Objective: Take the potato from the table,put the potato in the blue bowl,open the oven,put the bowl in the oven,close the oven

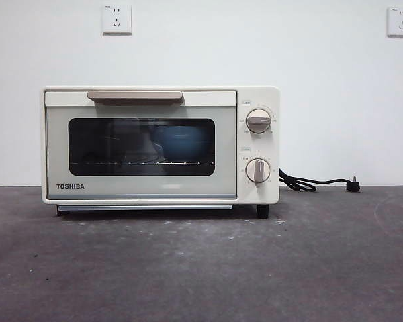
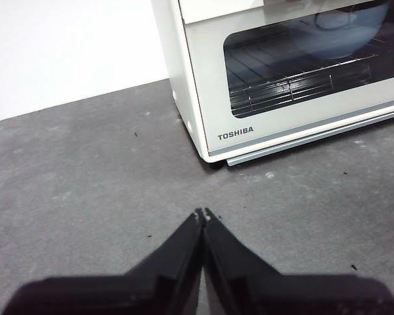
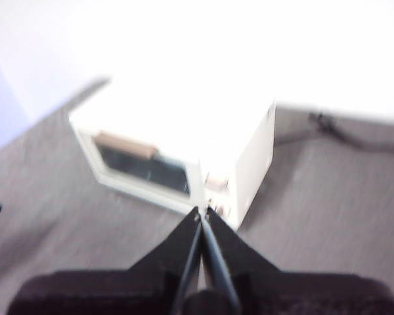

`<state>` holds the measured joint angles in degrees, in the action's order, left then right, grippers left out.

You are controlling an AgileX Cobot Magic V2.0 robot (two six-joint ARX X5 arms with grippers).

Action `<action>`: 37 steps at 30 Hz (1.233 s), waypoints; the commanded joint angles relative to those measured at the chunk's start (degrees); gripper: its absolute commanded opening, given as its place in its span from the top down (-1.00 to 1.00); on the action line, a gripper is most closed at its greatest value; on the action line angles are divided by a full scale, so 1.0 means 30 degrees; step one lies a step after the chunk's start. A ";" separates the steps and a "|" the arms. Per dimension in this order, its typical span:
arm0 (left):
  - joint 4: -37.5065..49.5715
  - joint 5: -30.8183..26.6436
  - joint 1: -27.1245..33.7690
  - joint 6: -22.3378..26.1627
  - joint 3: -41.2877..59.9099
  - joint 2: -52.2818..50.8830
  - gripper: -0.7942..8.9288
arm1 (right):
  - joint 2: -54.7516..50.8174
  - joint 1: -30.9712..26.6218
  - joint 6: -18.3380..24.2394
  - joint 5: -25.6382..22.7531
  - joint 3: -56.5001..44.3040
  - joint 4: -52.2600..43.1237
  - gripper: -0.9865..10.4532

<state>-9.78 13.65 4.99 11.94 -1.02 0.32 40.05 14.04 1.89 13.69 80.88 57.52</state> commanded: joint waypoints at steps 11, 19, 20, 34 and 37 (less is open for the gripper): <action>0.0036 -0.0036 0.0044 -0.0109 0.0219 -0.0036 0.85 | -0.6987 -0.2914 0.0656 0.0299 -1.6225 -1.5081 0.83; 0.0036 -0.0036 0.0044 -0.0109 0.0219 -0.0036 0.85 | -1.0316 -0.2914 0.0342 0.0007 -2.3001 -1.8615 0.83; 0.0036 -0.0036 0.0051 -0.0109 0.0219 -0.0036 0.85 | -1.0688 -0.2914 0.0313 -0.0488 -2.3467 -1.8578 0.83; 0.0036 -0.0036 0.0051 -0.0109 0.0219 -0.0036 0.85 | -1.3333 -0.2907 -0.1035 -0.1749 -2.6833 -1.7515 0.83; 0.0036 -0.0036 0.0044 -0.0109 0.0219 -0.0036 0.84 | -1.3333 -0.2914 -0.1035 -0.1749 -2.6833 -1.6699 0.83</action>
<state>-9.78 13.65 4.99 11.94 -1.02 0.32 0.34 5.32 -0.27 8.73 0.82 7.44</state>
